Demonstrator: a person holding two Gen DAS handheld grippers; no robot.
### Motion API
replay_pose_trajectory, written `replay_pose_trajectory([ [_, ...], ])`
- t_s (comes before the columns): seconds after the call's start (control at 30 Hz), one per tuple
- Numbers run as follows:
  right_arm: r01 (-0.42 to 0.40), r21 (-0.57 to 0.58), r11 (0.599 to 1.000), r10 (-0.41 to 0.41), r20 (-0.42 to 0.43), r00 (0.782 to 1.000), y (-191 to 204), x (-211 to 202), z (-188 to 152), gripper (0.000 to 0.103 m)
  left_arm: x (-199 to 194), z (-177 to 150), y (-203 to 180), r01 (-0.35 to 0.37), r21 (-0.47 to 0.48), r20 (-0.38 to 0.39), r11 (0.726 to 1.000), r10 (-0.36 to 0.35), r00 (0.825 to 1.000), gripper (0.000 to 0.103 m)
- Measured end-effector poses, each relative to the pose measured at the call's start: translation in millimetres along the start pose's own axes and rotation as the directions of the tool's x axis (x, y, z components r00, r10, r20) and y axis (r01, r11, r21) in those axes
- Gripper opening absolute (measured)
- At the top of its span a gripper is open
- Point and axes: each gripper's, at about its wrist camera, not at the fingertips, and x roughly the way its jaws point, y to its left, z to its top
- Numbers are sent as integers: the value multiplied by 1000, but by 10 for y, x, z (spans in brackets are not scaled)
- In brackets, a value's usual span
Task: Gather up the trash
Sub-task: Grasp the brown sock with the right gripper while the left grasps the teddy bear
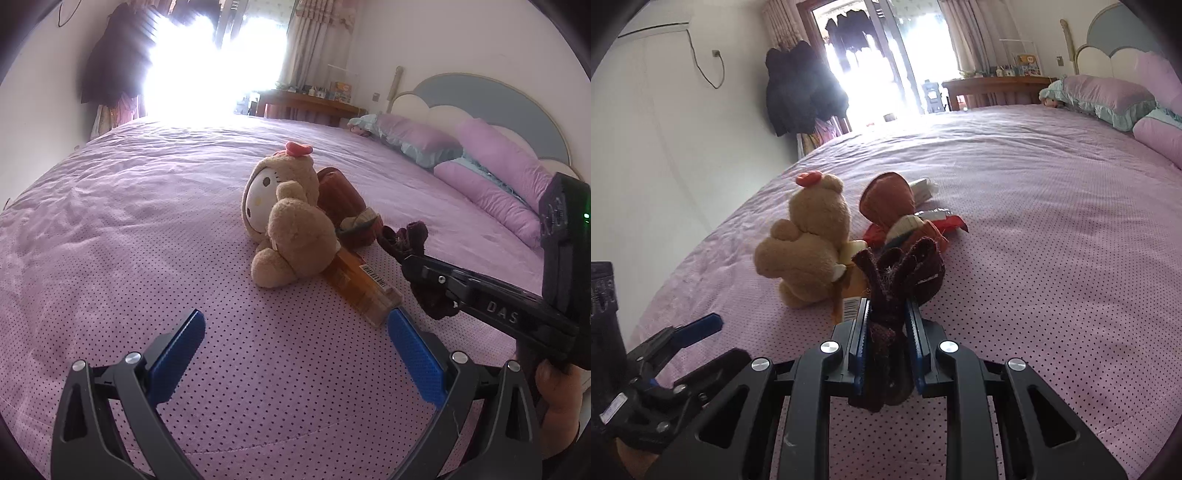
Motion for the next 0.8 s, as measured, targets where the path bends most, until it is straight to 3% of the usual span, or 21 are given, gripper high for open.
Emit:
replay_pose_trajectory([
  [0.3,-65,30,997,64,34,997,-95,-186,85,19,253,409,-40,-36,9,3,999,36,999,99],
  [0.5,-83,14,996,82,39,996,-62,-205,88,19,606,607,-7,-74,0,-31,997,74,997,99],
  [0.63,-88,12,996,88,35,996,-52,-200,73,19,778,663,48,-64,-31,-62,997,62,996,98],
  [0.7,-89,12,996,89,34,995,-56,-196,66,19,818,706,57,-76,-33,-56,997,74,996,96],
  [0.8,-91,16,996,91,27,996,-67,-178,56,19,884,753,66,-93,-20,-59,995,92,994,79],
])
